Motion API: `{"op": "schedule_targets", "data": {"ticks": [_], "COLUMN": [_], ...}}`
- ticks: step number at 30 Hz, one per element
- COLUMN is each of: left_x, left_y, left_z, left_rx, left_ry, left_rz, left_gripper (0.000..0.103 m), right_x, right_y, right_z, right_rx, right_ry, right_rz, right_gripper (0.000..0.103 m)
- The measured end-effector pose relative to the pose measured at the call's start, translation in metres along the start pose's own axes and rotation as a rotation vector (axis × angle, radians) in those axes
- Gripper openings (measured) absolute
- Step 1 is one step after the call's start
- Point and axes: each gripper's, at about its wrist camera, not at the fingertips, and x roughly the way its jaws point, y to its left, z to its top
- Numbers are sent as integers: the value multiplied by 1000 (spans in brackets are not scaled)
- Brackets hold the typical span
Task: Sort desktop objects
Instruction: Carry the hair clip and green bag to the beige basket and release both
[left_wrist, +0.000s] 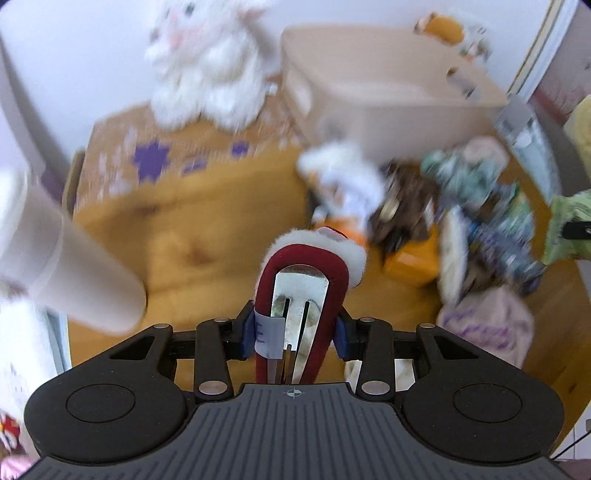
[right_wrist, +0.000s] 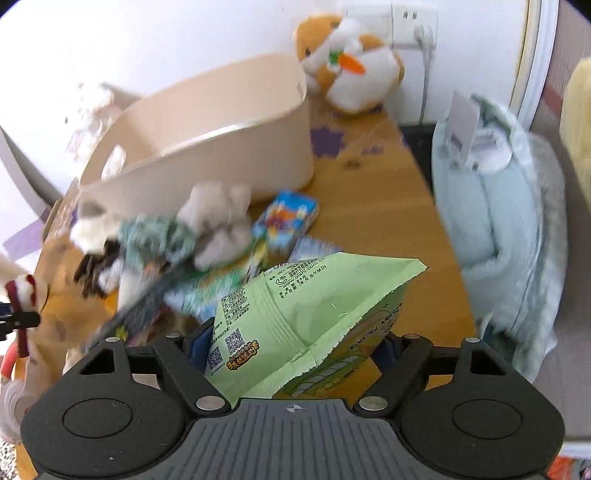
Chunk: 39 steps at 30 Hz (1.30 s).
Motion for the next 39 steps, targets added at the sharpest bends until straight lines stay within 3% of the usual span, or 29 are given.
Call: {"op": "schedule_targets", "data": {"ticks": [7,14,20,29,39], "left_x": [-23,-26,-14,27,67], "left_y": [-19,-30,-43,-77,-84], "left_z": [53,105,151,201,216], "left_rx": [33,64,-44,-56,-62], "left_ry": [-116,-194,-259,-220,-133], "left_rz": [-36,-14,-12,13,67], "left_gripper": [41,41,41,41,41], "right_x": [-18,-22,-8,30,68], "right_y": [-7,1,18,56,78], "right_z": [48,96,135,171,177], "right_rx": [-32,-56,-80,-119,-211], "right_ry": [-106,-197,-238,-241,-183], "right_rz": [3,1,8,6,-52], "right_gripper": [80,80,80,79,79]}}
